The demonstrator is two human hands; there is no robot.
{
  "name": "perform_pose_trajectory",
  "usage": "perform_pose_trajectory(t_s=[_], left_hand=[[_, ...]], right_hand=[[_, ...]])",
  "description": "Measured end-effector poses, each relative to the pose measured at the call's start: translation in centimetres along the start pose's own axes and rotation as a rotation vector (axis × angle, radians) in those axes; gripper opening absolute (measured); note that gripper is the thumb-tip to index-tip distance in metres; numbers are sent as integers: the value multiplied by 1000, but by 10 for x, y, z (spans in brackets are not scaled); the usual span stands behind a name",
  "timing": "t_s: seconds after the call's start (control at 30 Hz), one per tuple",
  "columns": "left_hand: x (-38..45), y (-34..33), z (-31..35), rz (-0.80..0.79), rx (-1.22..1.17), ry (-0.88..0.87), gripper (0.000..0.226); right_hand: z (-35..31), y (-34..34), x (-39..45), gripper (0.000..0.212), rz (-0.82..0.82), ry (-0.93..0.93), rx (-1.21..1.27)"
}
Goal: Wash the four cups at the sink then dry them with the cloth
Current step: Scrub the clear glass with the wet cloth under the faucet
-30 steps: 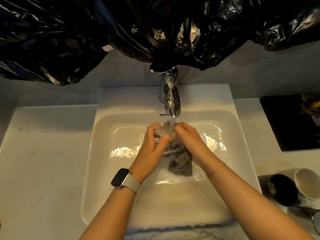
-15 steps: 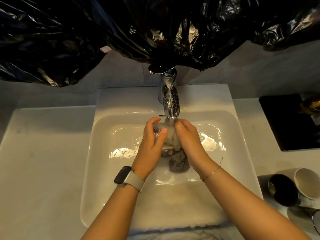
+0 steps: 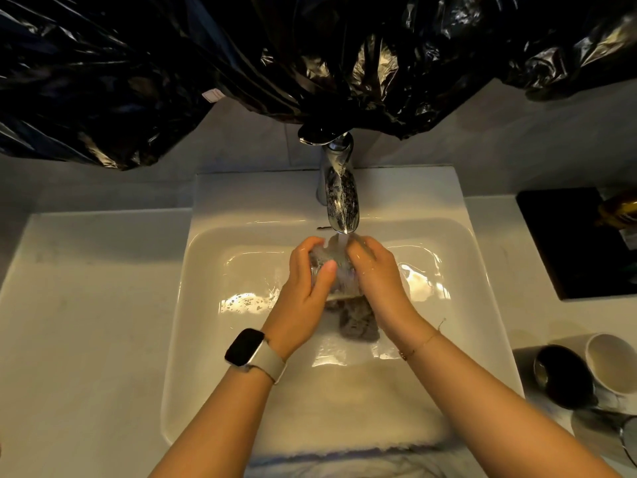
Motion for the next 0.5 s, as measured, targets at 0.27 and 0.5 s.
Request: perform_pose_trajectory(t_s=[0.27, 0.5], left_hand=[[5, 2, -3, 119, -283, 275, 36], [0, 17, 7, 212, 167, -166, 26]], right_hand=[[-8, -5, -16, 18, 40, 365, -114], [-1, -18, 7, 43, -239, -217, -122]])
Point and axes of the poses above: each hand's wrist, its own x-axis towards the middle knuckle, its own y-axis out of the back of the hand, z = x × y, the point moved 5 cm from there along x, towards the middle knuckle, and after that the axes turned 7 degrees about -y, right-handed, at the moved point
